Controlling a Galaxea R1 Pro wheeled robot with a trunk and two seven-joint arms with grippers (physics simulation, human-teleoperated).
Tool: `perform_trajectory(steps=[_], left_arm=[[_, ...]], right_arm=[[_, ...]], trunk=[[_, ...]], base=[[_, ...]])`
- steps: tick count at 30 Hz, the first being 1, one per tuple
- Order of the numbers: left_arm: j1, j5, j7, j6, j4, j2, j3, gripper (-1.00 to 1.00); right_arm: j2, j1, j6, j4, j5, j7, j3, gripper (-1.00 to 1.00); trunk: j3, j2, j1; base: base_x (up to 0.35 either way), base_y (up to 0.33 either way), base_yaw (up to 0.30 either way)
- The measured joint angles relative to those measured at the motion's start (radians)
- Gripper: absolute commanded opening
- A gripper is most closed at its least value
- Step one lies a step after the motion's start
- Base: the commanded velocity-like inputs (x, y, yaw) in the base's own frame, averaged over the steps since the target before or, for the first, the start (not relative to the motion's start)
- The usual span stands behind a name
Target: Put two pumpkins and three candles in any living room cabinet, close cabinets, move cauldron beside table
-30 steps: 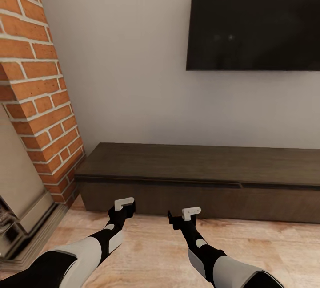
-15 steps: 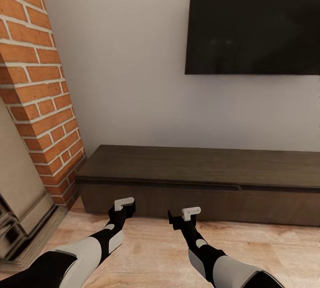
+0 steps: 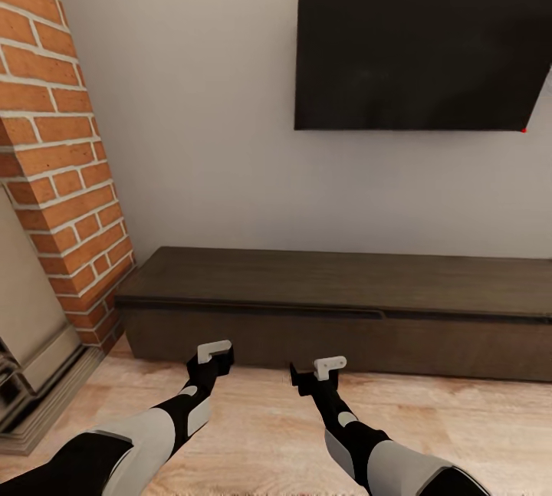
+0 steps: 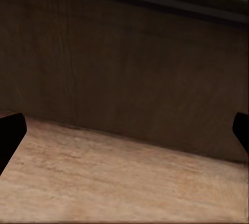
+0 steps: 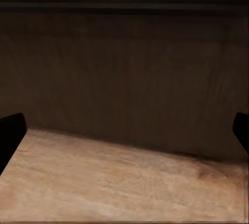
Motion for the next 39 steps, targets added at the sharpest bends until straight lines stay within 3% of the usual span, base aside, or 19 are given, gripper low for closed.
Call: perform_trajectory(steps=[22, 32, 39], left_arm=[[0.0, 0.0, 0.0, 0.002, 0.0, 0.0, 0.0, 1.0], [0.0, 0.0, 0.001, 0.003, 0.0, 0.0, 0.0, 1.0], [-0.001, 0.0, 0.001, 0.003, 0.0, 0.0, 0.001, 1.0]], right_arm=[[0.0, 0.0, 0.013, -0.002, 0.0, -0.01, -0.003, 1.0], [0.0, 0.0, 0.014, -0.006, -0.003, -0.003, -0.003, 1.0], [0.0, 0.0, 0.007, -0.008, -0.003, 0.0, -0.006, 1.0]], trunk=[[0.0, 0.0, 0.0], [0.0, 0.0, 0.0], [0.0, 0.0, 0.0]], base=[[-0.018, -0.316, 0.0], [0.0, -0.069, -0.004], [0.0, -0.002, -0.188]])
